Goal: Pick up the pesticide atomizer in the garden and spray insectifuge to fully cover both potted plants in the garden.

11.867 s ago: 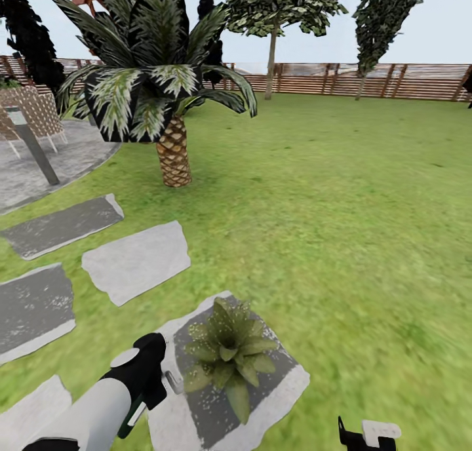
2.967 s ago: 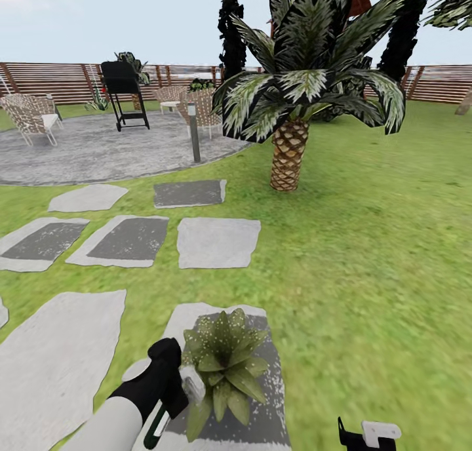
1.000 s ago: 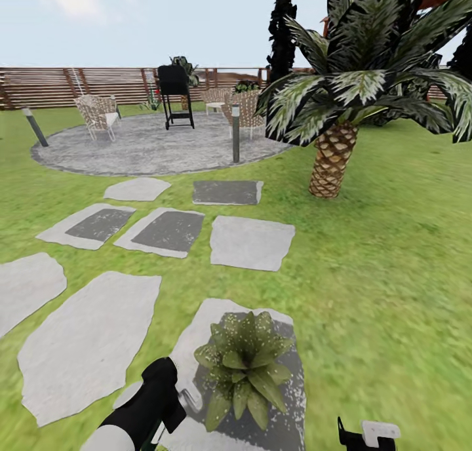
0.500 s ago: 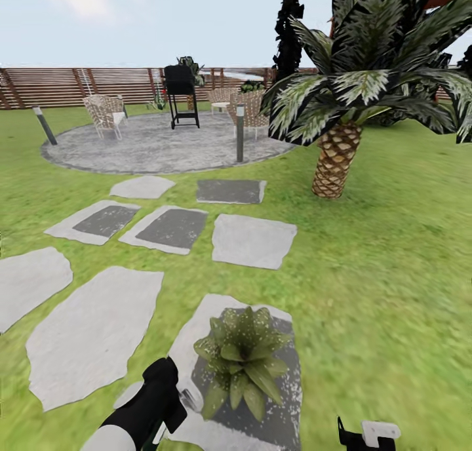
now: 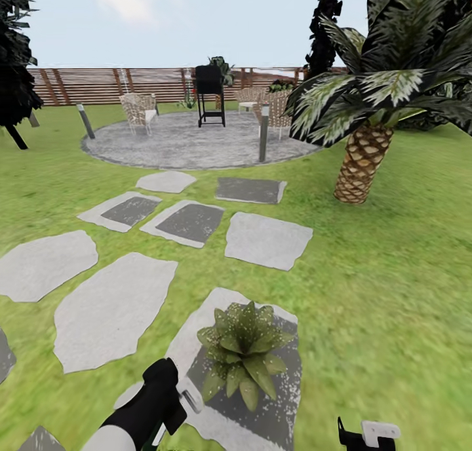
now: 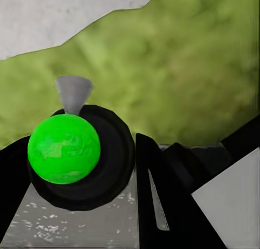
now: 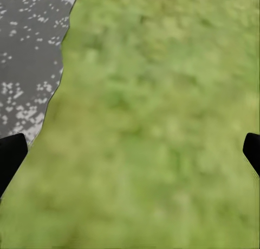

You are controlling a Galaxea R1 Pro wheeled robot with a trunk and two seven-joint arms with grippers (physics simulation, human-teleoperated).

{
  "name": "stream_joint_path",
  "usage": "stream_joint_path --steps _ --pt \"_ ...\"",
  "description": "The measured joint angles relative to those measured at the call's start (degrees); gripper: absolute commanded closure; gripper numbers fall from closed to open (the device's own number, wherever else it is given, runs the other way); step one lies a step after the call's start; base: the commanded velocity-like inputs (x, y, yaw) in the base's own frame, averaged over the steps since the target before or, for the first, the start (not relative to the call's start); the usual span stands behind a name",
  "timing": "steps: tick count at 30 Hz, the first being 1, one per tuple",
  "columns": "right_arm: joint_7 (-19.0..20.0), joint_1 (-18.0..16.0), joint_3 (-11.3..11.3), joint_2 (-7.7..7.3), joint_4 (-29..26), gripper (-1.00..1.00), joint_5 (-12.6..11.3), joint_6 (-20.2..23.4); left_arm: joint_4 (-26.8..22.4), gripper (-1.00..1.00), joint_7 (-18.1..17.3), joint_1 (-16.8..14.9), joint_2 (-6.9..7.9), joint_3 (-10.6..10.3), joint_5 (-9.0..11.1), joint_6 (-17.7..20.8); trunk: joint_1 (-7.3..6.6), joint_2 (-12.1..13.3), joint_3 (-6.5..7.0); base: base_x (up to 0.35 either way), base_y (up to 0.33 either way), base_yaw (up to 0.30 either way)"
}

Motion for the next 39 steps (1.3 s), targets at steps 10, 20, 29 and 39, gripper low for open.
stream_joint_path --steps 10,20,29,39 --pt "0.0 0.0 0.0 -0.1 0.0 -1.0 0.0 0.0 0.6 1.0 0.0 0.1 0.07 -0.6 -0.1 -0.1 0.0 0.0 0.0 0.0 -0.006 0.11" --pt "0.0 0.0 0.0 -0.18 0.1 -1.0 0.0 0.0 0.6 1.0 -0.1 0.1 -0.02 -0.6 -0.1 -0.1 0.0 0.0 0.0 0.0 0.0 0.0" --pt "0.0 0.0 0.0 -0.14 0.0 -1.0 0.0 0.0 0.5 1.0 0.0 0.1 0.04 -0.2 0.0 -0.1 -0.02 0.0 0.0 0.147 -0.143 0.0" --pt "0.0 0.0 0.0 -0.08 0.0 -1.0 0.0 0.0 0.6 1.0 0.0 0.1 0.24 -0.6 -0.4 -0.1 0.0 0.0 0.0 0.067 -0.014 0.198"
